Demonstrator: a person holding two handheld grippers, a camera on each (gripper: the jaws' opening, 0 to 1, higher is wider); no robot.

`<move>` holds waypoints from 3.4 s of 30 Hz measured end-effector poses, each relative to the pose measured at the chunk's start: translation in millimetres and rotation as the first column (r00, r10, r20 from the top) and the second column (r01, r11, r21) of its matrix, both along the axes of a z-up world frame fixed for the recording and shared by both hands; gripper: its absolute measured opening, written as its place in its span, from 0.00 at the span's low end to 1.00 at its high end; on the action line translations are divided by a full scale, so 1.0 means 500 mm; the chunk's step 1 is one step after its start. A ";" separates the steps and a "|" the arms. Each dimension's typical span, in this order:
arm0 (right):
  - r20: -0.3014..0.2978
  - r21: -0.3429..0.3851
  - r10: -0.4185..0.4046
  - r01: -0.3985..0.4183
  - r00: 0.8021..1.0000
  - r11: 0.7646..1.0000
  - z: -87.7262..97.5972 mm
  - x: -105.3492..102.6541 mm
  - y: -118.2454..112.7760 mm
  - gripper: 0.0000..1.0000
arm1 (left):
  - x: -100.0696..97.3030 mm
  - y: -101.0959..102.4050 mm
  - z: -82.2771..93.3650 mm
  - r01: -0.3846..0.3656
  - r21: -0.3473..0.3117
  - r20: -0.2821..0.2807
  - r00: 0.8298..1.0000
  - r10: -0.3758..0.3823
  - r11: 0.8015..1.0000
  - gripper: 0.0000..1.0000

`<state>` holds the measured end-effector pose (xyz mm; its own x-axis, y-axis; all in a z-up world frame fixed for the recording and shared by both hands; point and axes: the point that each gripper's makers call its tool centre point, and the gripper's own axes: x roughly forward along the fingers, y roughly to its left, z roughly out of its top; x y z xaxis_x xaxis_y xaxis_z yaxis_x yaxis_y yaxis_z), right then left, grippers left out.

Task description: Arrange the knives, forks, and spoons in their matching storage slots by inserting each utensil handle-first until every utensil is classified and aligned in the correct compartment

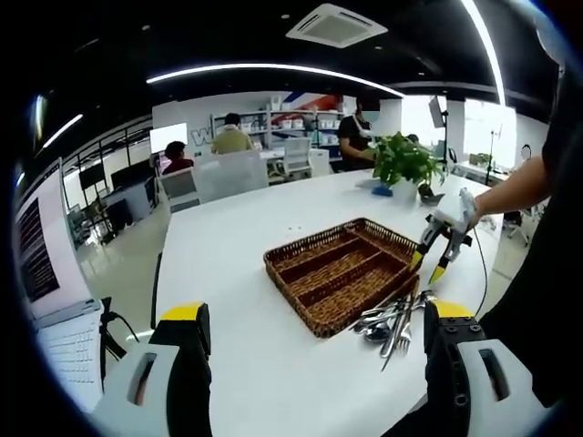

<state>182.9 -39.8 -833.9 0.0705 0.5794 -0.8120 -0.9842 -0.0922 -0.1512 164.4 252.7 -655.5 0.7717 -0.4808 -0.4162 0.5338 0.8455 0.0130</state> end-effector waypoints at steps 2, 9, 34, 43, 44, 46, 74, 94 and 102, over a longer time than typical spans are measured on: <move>0.002 -0.014 0.014 -0.014 1.000 1.000 -0.007 0.002 0.001 0.29 | 0.000 0.001 0.000 -0.002 -0.002 0.001 1.000 0.002 1.000 1.00; -0.008 -0.065 0.068 -0.068 0.998 0.996 -0.035 0.002 0.004 0.23 | -0.005 0.007 -0.004 -0.016 -0.004 -0.003 1.000 0.016 1.000 1.00; -0.020 -0.126 0.207 -0.208 0.978 0.970 -0.062 -0.005 0.025 0.09 | -0.012 0.031 -0.006 -0.064 -0.018 -0.008 0.998 0.064 0.998 1.00; -0.020 -0.153 0.236 -0.236 0.971 0.959 -0.063 -0.007 0.022 0.05 | -0.010 0.033 -0.008 -0.074 -0.022 -0.005 0.997 0.074 0.997 1.00; -0.037 -0.157 0.216 -0.219 0.976 0.963 -0.062 -0.007 0.021 0.05 | -0.010 0.033 -0.008 -0.075 -0.022 -0.005 0.997 0.074 0.997 1.00; -0.034 -0.157 0.219 -0.221 0.975 0.962 -0.061 -0.005 0.021 0.05 | -0.010 0.032 -0.008 -0.073 -0.021 -0.005 0.997 0.073 0.997 1.00; -0.061 -0.086 0.039 -0.044 0.997 0.995 0.041 -0.005 0.036 0.03 | -0.004 0.026 0.007 -0.039 -0.022 0.023 0.999 0.039 0.999 1.00; -0.054 -0.066 -0.208 0.204 0.977 0.977 0.086 0.004 0.019 0.03 | 0.008 0.013 0.010 -0.008 -0.031 0.033 0.999 0.009 0.999 1.00; -0.058 -0.056 -0.354 0.351 0.933 0.935 0.111 0.014 0.002 0.03 | 0.016 0.003 0.008 0.025 -0.012 0.043 0.999 -0.024 1.000 1.00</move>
